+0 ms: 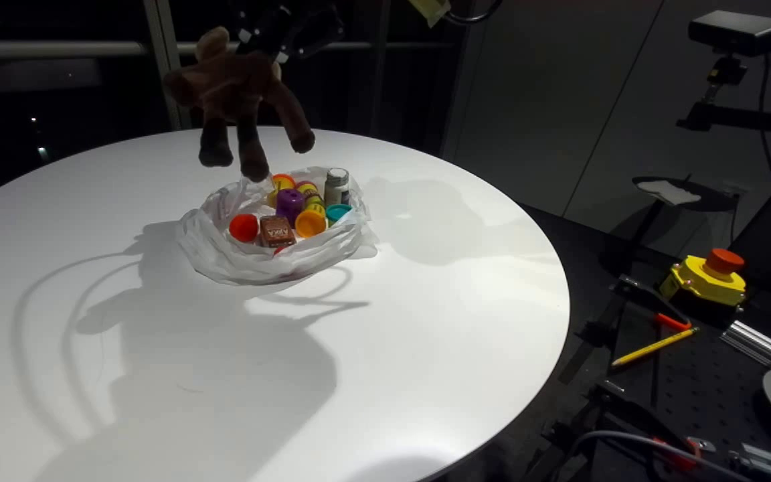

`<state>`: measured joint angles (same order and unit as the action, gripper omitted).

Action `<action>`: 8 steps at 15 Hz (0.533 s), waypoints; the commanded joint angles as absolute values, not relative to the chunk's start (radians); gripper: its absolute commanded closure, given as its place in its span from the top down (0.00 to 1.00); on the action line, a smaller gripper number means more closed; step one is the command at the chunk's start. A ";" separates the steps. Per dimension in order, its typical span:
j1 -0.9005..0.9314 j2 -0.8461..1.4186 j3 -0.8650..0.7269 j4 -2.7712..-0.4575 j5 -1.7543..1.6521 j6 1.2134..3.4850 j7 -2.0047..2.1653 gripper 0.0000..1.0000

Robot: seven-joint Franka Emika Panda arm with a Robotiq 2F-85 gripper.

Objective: Pick the bottles and objects on the table and put them in the plastic bag

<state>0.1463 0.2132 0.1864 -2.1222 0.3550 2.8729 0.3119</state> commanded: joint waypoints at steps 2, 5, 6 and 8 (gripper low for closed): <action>0.104 0.335 0.224 -2.053 0.465 2.873 0.233 0.11; 0.085 0.393 0.233 -2.015 0.479 2.861 0.218 0.11; 0.077 0.414 0.232 -2.005 0.476 2.864 0.212 0.11; 0.066 0.438 0.235 -1.983 0.467 2.848 0.203 0.11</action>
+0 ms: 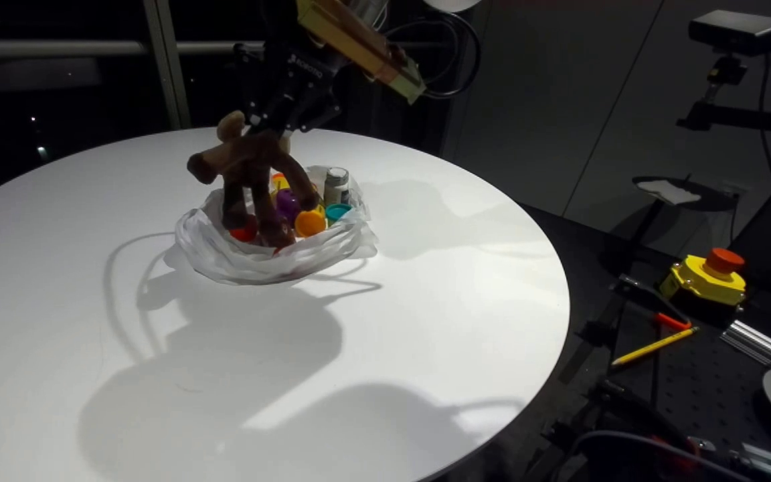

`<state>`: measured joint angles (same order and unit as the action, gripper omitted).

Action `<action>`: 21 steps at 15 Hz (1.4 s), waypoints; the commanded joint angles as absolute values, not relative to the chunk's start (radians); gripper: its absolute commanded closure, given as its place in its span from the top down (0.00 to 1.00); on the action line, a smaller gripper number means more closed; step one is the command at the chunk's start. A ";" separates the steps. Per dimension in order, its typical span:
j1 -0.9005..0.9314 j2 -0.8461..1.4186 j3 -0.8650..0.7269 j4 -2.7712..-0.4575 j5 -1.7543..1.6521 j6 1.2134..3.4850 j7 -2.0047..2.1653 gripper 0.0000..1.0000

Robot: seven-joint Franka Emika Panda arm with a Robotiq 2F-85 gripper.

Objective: Pick the bottles and objects on the table and put them in the plastic bag

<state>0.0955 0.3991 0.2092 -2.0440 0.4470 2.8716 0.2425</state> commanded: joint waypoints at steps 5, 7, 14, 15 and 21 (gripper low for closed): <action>0.019 0.482 0.231 -1.969 0.443 2.839 0.118 0.11; -0.019 0.492 0.242 -1.977 0.447 2.848 0.051 0.11; -0.110 0.478 0.264 -2.013 0.451 2.802 -0.107 0.42; -0.117 0.471 0.272 -2.016 0.455 2.798 -0.120 0.51; -0.144 0.411 0.352 -2.073 0.493 2.787 -0.189 0.99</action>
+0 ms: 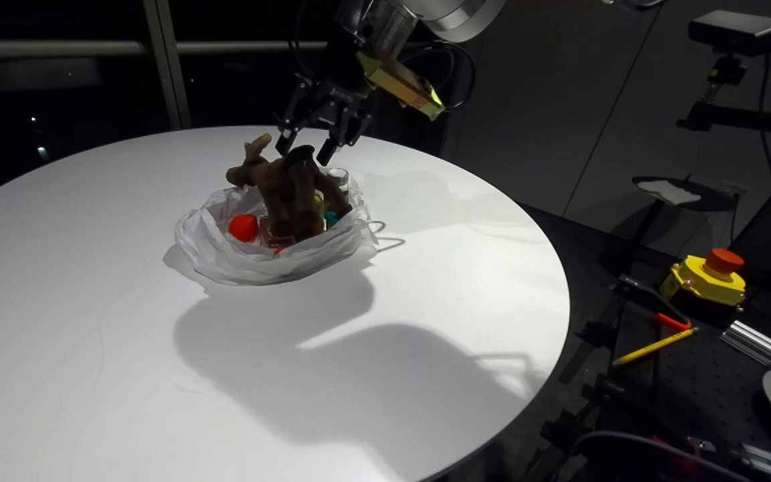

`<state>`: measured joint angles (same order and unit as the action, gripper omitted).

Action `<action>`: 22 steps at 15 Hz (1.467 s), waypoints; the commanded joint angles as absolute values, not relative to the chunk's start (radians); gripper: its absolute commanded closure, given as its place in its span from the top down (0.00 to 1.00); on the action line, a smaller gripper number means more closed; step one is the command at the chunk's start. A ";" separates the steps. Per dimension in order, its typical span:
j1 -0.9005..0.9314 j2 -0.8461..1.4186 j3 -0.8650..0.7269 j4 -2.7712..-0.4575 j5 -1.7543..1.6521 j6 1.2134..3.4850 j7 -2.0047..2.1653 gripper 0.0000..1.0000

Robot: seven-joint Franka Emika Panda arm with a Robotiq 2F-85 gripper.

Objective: Pick the bottles and objects on the table and put them in the plastic bag

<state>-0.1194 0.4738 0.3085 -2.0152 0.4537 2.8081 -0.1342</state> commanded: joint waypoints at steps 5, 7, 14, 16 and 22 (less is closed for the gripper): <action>-0.041 0.281 0.250 -2.167 0.398 2.784 -0.029 1.00; 0.060 0.173 0.116 -2.229 0.284 2.785 0.136 1.00; 0.206 -0.103 -0.141 -2.246 -0.316 2.423 0.663 1.00; 0.174 -0.207 -0.062 -2.316 -0.387 2.248 0.782 1.00; 0.096 -0.111 -0.022 -2.269 -0.321 2.336 0.680 1.00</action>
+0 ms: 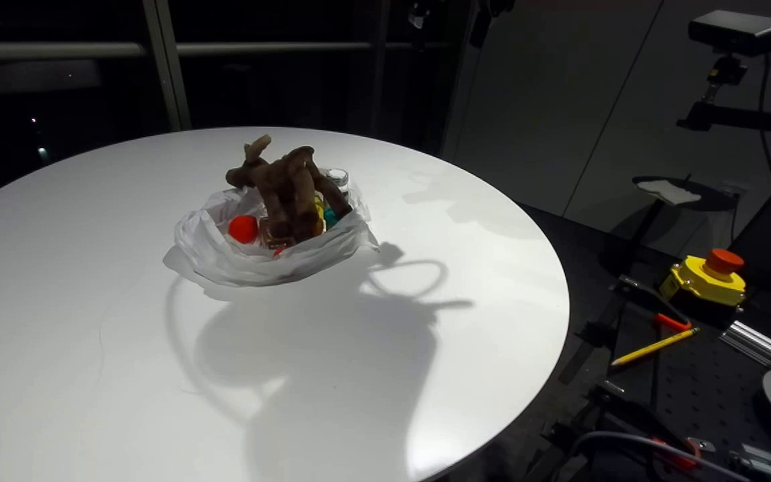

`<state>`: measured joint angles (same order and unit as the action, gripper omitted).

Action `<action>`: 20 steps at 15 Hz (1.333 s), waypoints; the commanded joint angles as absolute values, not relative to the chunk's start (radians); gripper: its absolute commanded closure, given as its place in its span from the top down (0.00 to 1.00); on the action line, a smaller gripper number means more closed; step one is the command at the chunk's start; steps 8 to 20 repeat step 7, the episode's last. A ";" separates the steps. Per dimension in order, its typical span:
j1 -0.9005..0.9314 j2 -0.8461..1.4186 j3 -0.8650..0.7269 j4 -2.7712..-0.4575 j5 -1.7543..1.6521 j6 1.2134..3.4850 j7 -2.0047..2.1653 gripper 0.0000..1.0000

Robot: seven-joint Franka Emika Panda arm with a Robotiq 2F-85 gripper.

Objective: Pick the bottles and objects on the table and put them in the plastic bag

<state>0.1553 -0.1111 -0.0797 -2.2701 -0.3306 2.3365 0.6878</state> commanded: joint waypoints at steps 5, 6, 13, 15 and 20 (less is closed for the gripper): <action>0.093 -0.099 -0.023 -2.266 -0.322 2.343 0.678 1.00; 0.093 -0.100 -0.023 -2.266 -0.322 2.343 0.678 1.00; 0.093 -0.099 -0.023 -2.266 -0.322 2.343 0.678 1.00; 0.093 -0.099 -0.023 -2.266 -0.322 2.343 0.678 1.00; 0.093 -0.099 -0.023 -2.266 -0.322 2.343 0.678 1.00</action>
